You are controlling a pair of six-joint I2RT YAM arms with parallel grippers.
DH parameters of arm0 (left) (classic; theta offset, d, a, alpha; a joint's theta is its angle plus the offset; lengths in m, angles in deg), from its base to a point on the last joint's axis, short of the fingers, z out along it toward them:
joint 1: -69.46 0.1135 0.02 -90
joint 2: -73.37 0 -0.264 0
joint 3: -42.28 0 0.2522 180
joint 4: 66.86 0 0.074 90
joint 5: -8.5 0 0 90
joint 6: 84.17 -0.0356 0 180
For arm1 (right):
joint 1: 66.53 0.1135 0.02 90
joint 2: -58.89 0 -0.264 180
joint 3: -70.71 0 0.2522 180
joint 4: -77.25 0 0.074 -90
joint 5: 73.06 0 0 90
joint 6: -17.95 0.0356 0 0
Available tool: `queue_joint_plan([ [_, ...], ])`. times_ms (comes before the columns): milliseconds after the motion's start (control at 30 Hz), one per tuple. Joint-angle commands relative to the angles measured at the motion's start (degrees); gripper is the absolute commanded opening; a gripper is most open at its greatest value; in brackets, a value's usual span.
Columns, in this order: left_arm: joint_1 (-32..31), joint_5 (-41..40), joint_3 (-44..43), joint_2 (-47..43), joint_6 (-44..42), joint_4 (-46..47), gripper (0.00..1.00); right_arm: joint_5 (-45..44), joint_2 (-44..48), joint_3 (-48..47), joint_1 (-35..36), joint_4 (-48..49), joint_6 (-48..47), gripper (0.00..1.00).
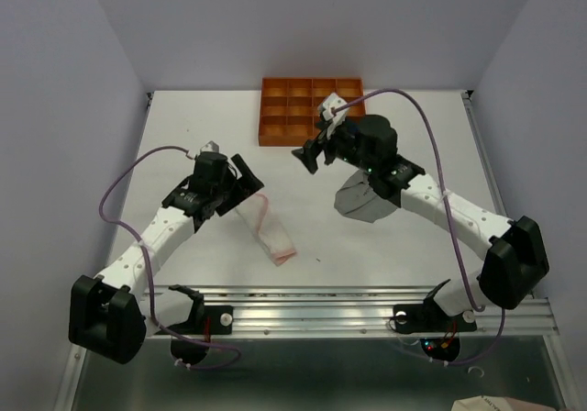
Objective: Roll the underwear
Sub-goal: Fold the underwear, then roll the underwear
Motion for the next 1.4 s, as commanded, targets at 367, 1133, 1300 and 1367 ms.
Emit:
queue_joint_plan([
  [367,-5.8,-4.8,8.2,6.3,8.4,-5.8,0.98,16.6,-12.8,-17.4,-8.3,-19.0,-20.3,1.00],
  [1133,-5.3,-6.0,8.6,17.8,10.5,-5.3,0.65,19.8,-7.6,0.9,1.5,-31.6,-51.7,1.00],
  [1300,-5.4,-6.7,5.3,22.7,5.3,-2.8,0.62,18.3,-7.6,5.3,7.4,-29.3,-59.2,1.00],
  [1367,-5.3,-6.9,3.8,26.0,3.0,-2.6,0.58,16.7,-8.4,7.4,10.4,-27.6,-62.0,1.00],
])
